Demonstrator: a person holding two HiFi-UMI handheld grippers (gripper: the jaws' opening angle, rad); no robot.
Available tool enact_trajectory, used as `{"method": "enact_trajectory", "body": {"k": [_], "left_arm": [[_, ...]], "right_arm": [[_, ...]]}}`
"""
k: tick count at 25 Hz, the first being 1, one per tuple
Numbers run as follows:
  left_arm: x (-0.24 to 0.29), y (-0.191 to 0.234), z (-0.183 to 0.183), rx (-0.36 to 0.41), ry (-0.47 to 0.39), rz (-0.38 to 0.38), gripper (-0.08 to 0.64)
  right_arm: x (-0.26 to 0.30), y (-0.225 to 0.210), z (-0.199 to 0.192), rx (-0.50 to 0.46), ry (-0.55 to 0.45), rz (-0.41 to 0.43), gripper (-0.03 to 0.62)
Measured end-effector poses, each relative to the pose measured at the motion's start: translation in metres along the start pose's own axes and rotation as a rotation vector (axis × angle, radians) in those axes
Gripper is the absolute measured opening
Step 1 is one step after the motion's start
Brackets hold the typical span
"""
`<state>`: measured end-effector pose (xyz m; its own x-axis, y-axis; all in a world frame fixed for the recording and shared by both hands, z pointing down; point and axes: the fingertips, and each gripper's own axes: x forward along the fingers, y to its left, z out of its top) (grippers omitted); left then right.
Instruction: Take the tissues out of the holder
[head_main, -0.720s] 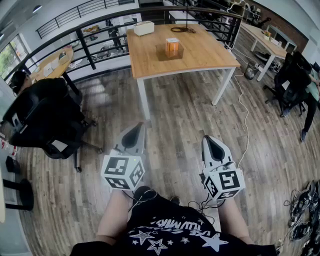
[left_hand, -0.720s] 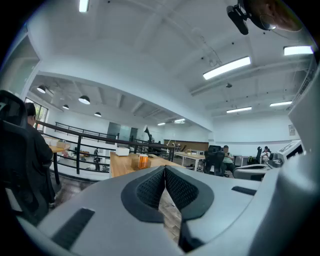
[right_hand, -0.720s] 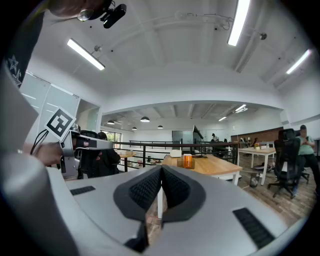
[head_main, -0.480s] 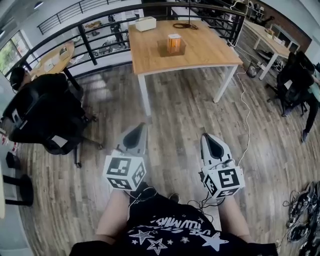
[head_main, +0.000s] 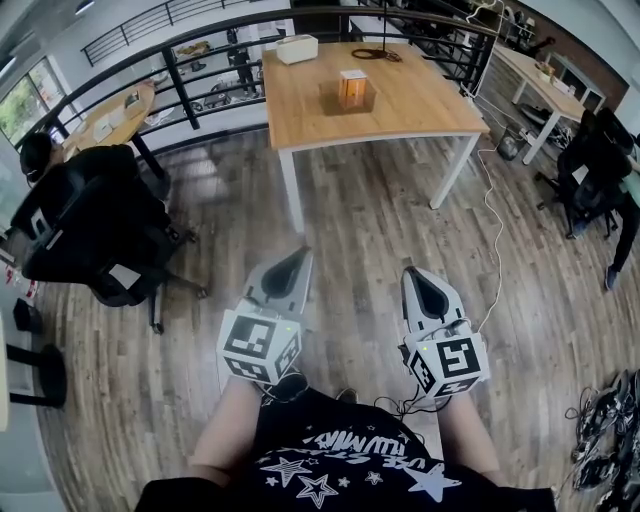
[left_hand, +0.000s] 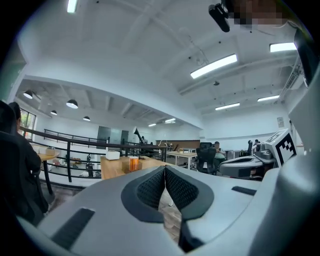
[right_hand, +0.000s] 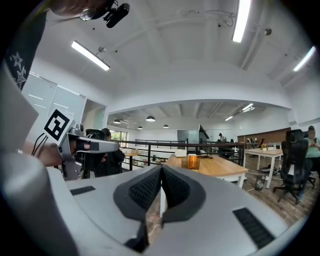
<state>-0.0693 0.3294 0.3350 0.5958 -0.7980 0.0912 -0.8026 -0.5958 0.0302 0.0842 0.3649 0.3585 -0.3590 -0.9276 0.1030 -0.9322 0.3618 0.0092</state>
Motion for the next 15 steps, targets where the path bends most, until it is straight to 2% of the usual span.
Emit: {"method": "enact_trajectory", "body": {"k": [5, 11, 15], "left_arm": [[-0.001, -0.013, 0.009, -0.034, -0.069, -0.077, 0.014], [0.002, -0.022, 0.004, -0.002, -0.045, -0.073, 0.014], [-0.006, -0.03, 0.011, -0.011, -0.099, -0.075, 0.015]], "right_arm": [[-0.003, -0.006, -0.006, 0.023, 0.002, -0.009, 0.017], [-0.008, -0.015, -0.009, 0.055, -0.002, -0.046, 0.017], [-0.013, -0.02, -0.01, 0.061, -0.021, -0.059, 0.017]]}}
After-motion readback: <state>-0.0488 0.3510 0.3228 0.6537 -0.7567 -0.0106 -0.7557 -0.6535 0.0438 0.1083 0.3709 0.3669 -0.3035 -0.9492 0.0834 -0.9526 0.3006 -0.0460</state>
